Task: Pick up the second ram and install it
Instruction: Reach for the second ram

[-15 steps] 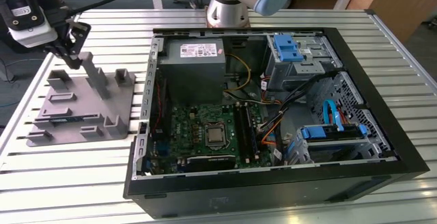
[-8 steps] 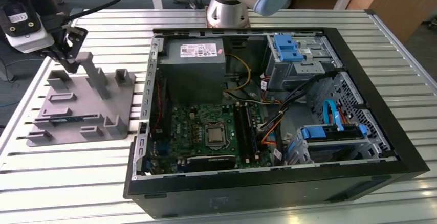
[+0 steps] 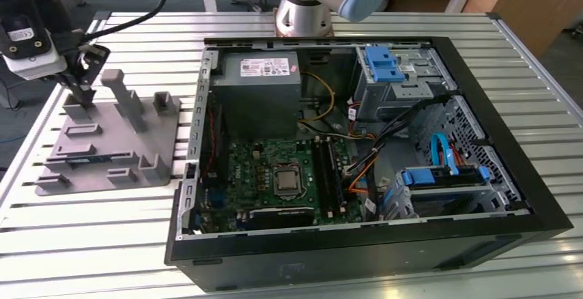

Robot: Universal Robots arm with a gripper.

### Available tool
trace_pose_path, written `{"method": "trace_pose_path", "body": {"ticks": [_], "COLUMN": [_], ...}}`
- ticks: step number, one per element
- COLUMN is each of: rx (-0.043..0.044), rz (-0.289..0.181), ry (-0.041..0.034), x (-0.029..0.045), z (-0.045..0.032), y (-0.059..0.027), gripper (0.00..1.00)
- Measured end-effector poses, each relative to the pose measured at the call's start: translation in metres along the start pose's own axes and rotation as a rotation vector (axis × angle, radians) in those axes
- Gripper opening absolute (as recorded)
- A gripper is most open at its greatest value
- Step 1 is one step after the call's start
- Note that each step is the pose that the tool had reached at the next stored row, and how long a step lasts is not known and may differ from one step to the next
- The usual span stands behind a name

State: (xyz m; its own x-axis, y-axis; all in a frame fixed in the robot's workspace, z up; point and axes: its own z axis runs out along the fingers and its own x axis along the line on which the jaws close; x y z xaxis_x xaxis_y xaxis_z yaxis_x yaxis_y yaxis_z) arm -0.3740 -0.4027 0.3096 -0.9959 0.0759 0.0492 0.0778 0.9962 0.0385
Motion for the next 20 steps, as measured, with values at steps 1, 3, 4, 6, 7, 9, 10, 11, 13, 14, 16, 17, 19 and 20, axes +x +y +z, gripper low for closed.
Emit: {"method": "trace_pose_path", "body": {"ticks": [1,3,4,6,7,9,10,11,13,14,16,17,19,20], "rx": [0.0003,0.0014,0.0018,0.0027,0.0034,0.0049,0.0057,0.0063,0.0072,0.0078,0.0084,0.0084,0.0087,0.0089], "rz": [-0.002,-0.01,-0.014,-0.023,-0.031,-0.052,-0.061,-0.069,-0.084,-0.092,-0.098,-0.099,-0.103,-0.104], "ry": [0.0063,0.0108,0.0145,0.0225,0.0258,0.031,0.033,0.0347,0.0385,0.0417,0.0466,0.0484,0.0537,0.0565], "x": [0.0,0.0002,0.0001,-0.0002,-0.0003,-0.0005,-0.0006,-0.0007,-0.0009,-0.001,-0.0005,-0.0003,-0.0004,-0.0003], "z": [0.0014,0.0037,0.0054,0.009,0.0107,0.0144,0.0158,0.0169,0.0199,0.0217,0.0253,0.0271,0.0307,0.0324], "y": [-0.0005,-0.0026,-0.0038,-0.006,-0.0065,-0.0072,-0.0074,-0.0077,-0.0085,-0.0092,-0.0114,-0.0127,-0.0157,-0.0173], "gripper": [0.1,0.1,0.1,0.1,0.1,0.1,0.1,0.1,0.1,0.1,0.1,0.1,0.1,0.1]}}
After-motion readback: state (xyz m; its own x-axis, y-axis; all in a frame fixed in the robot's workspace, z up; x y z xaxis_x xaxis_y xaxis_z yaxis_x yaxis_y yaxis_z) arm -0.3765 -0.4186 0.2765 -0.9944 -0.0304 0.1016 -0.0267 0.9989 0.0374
